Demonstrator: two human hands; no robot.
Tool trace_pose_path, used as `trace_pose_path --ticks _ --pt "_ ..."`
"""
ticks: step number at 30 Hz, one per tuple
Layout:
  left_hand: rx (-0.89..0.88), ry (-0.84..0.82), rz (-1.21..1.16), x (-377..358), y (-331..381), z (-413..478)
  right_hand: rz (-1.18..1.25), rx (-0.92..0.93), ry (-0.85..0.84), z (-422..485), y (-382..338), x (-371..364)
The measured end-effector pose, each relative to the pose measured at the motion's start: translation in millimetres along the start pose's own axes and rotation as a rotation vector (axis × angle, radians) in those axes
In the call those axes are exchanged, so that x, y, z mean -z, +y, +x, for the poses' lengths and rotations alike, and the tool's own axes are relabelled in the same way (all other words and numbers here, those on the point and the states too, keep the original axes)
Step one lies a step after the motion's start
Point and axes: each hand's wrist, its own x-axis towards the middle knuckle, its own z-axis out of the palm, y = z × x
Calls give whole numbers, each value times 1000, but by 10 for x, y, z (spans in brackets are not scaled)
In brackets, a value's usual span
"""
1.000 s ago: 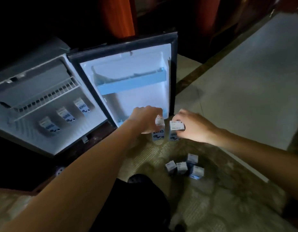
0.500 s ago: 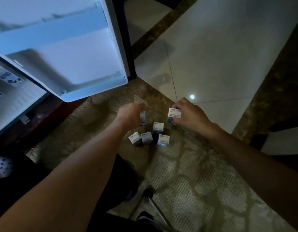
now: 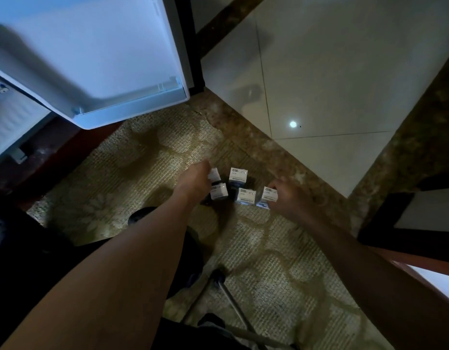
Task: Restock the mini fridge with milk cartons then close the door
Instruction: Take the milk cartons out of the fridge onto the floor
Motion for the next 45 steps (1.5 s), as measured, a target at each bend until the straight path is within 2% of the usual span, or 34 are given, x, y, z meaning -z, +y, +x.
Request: trace_pose_path --ticks 5,10,14,19,24,32,39,45 --pt "22 -64 -41 38 10 -32 -3 -20 -12 -47 -9 6" --pt "-60 -94 152 119 79 -216 14 -36 -5 -148 -66 207" --pt "-210 -47 259 346 221 -306 149 -16 0 -181 -218 599" --pt "-284 91 246 975 319 -471 135 121 84 -175 -658 1025" --pt "-209 225 229 1724 42 -808 50 307 108 -197 -1395 1299" --pt "0 343 309 2691 -921 -1450 -47 540 158 -305 -2821 1508" --pt "142 425 265 3066 -1939 -2055 -227 786 111 -322 -4023 1345" --pt "257 443 243 3149 -2747 -2215 -318 952 107 -272 -4973 1018"
